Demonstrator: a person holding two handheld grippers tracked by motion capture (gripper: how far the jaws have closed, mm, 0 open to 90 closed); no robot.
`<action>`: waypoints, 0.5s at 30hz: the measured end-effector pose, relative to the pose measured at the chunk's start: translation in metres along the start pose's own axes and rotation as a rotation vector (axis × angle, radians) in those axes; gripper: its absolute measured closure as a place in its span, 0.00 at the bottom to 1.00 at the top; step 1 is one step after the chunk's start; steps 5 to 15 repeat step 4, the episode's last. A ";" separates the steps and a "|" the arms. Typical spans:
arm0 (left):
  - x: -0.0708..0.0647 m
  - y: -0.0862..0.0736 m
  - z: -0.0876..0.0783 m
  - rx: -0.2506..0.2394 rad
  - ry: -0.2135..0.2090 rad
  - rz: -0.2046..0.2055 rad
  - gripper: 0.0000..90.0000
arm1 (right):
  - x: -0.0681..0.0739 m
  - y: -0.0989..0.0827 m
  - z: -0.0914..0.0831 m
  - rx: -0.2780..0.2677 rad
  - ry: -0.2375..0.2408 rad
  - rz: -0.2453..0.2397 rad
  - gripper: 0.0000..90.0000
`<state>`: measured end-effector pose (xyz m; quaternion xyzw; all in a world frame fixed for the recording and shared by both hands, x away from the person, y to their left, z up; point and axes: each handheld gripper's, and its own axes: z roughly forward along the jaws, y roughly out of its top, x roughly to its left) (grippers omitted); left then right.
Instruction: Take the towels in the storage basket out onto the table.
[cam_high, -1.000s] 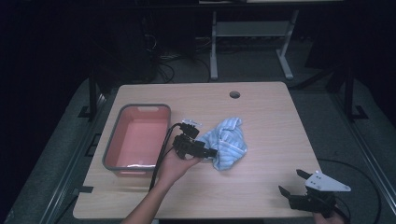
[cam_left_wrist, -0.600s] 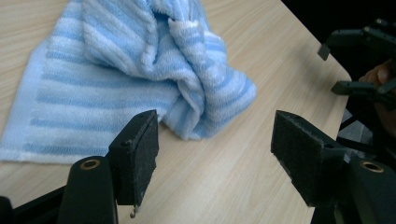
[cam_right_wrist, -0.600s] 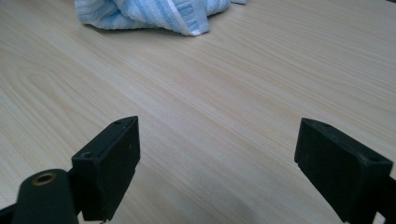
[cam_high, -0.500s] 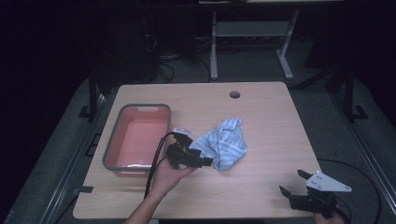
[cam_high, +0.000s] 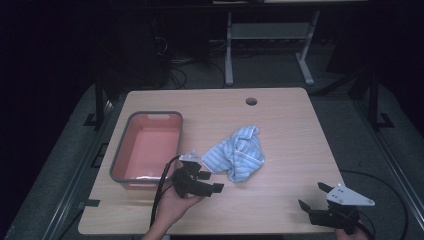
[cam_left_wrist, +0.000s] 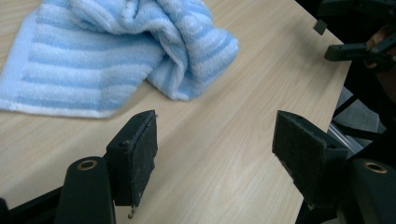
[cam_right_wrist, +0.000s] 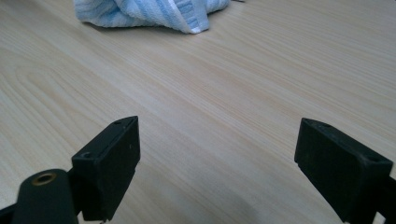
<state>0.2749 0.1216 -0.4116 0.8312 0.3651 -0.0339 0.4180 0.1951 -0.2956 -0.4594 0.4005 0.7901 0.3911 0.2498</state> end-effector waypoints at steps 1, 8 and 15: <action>-0.002 -0.004 -0.001 -0.012 0.003 0.005 0.33 | 0.000 0.000 0.000 0.001 -0.002 -0.005 0.15; -0.008 -0.020 -0.002 -0.059 0.004 0.038 0.32 | 0.001 0.000 0.000 0.005 -0.002 -0.003 0.15; -0.008 -0.020 -0.002 -0.059 0.004 0.038 0.32 | 0.001 0.000 0.000 0.005 -0.002 -0.003 0.15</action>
